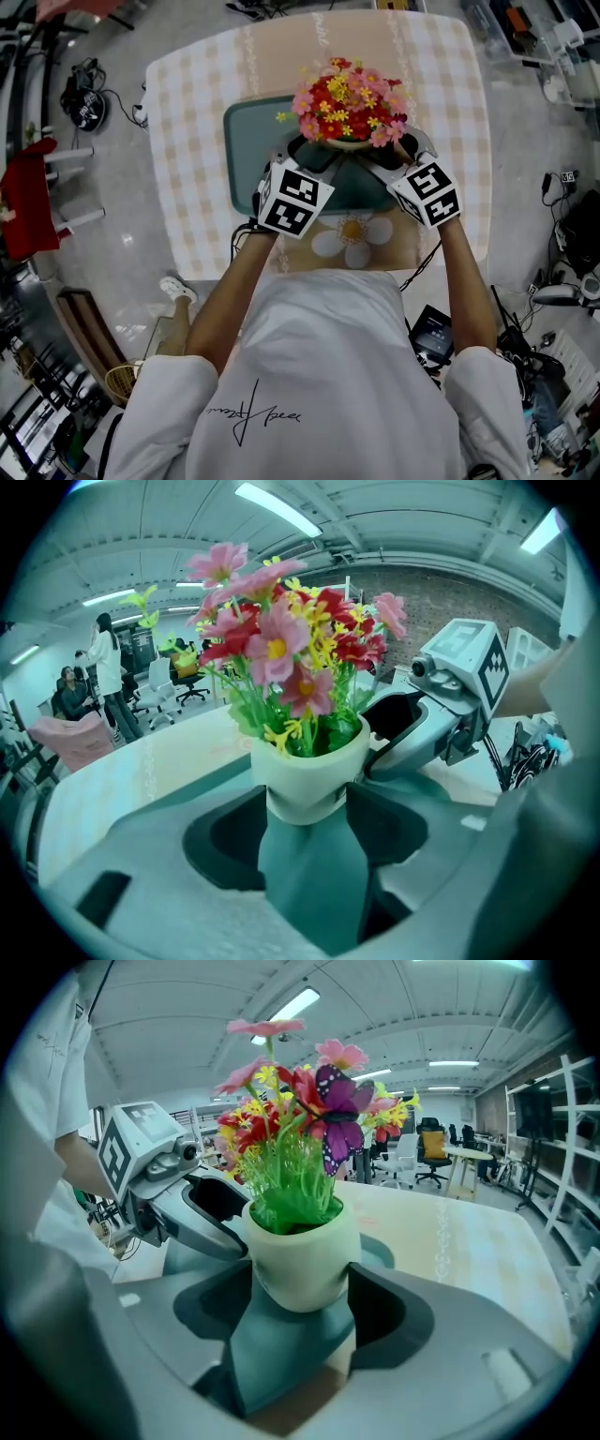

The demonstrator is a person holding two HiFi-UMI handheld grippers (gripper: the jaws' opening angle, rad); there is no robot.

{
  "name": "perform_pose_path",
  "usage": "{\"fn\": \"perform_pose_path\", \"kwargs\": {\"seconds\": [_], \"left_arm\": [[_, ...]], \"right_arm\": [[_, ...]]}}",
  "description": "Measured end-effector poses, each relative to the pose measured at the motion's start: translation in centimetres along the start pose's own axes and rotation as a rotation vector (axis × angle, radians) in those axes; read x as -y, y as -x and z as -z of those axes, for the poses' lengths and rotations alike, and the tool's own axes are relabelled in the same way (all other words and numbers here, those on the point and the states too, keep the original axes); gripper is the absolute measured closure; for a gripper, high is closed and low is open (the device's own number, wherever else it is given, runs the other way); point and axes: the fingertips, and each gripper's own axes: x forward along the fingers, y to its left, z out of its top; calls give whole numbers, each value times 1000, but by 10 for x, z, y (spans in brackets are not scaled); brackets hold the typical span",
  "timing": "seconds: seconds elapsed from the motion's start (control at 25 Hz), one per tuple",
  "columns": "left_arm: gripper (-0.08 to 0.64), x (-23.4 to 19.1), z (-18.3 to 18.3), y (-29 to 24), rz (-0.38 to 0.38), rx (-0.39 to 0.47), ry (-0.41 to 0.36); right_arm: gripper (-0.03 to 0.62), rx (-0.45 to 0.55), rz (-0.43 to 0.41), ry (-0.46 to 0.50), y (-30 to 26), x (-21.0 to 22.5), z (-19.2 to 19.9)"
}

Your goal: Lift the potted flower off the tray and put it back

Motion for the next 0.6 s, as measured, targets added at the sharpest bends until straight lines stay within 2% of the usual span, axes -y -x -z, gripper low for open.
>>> {"fn": "perform_pose_path", "kwargs": {"seconds": [0.24, 0.44, 0.6], "left_arm": [[336, -4, 2, 7, -15, 7, 4], [365, -8, -2, 14, -29, 29, 8], [377, 4, 6, 28, -36, 40, -1]], "right_arm": [[287, -3, 7, 2, 6, -4, 3], [336, -4, 37, 6, 17, -4, 4], [355, 2, 53, 14, 31, -20, 13]]}}
